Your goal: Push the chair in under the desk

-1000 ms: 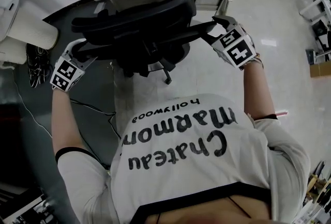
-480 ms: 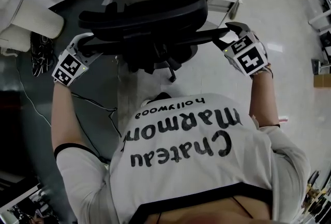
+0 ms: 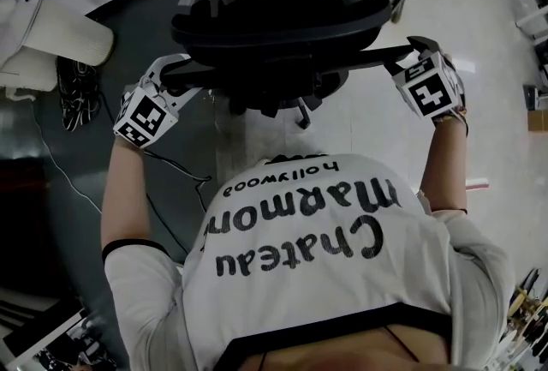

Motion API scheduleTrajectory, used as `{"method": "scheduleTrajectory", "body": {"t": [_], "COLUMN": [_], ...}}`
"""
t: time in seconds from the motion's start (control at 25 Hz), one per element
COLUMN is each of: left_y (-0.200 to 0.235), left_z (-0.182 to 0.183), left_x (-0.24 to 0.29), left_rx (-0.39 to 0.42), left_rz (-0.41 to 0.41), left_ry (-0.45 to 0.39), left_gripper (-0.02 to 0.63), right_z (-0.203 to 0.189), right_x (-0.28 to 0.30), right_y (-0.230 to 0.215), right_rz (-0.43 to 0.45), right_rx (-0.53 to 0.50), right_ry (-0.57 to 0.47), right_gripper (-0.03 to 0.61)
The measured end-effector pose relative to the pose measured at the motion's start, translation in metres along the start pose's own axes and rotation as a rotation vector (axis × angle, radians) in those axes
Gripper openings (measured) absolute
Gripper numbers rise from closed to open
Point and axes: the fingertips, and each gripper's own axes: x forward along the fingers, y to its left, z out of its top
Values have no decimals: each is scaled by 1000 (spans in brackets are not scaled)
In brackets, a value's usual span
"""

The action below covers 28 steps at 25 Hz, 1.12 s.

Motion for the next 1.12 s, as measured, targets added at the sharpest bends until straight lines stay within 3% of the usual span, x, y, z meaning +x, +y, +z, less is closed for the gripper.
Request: {"method": "scheduleTrajectory", "body": {"t": [0.48, 1.12], "left_y": [-9, -11], "left_z": [-1, -16], "left_x": [-2, -12], "left_rx": [44, 51], "left_rz": [-37, -98], "left_ry": [-12, 13], "left_gripper": [176, 167], "right_z": [-5, -5], "right_x": [4, -6], "right_y": [2, 23], "right_rz": [-48, -54], "right_rx": [14, 19], "right_ry": [90, 97], "right_gripper": [294, 288]}}
